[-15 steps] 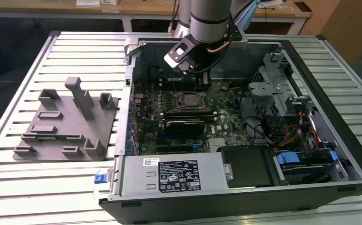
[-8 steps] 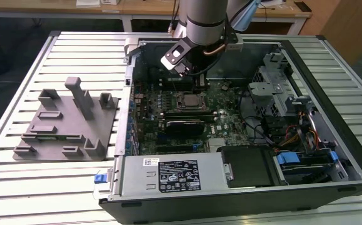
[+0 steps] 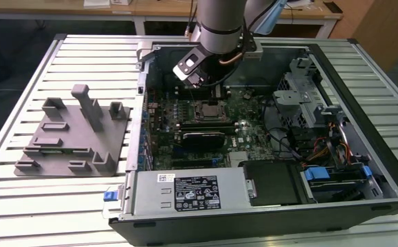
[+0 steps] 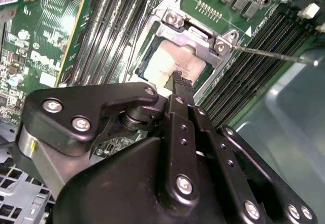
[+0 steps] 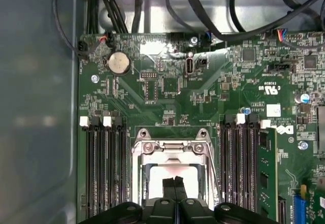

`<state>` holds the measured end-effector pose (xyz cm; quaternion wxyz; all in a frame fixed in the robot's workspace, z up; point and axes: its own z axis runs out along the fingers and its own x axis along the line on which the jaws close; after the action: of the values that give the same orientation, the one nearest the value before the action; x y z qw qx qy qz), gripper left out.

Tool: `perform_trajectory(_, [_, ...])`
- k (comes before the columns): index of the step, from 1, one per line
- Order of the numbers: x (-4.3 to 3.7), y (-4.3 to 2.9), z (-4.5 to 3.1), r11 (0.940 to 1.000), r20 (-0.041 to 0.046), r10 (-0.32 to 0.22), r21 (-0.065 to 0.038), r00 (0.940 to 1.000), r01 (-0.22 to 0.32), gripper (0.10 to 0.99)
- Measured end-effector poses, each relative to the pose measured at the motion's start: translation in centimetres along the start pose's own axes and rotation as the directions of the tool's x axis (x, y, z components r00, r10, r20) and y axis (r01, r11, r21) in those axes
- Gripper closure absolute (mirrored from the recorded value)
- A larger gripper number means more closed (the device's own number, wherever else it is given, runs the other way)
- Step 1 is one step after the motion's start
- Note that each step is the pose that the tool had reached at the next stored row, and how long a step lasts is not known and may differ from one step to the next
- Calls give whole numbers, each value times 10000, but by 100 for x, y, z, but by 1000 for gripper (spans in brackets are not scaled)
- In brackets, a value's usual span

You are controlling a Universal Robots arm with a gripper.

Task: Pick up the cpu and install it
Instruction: 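Close the cpu cover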

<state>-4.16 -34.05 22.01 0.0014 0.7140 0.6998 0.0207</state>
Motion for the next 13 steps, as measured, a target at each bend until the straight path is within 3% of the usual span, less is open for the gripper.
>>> perform_trajectory(7, [0, -6, 4, 10000, -1, -37, 2, 10000, 37, 980])
perform_trajectory(13, [0, -6, 5, 9955, 8, -944, 26, 9955, 944, 980])
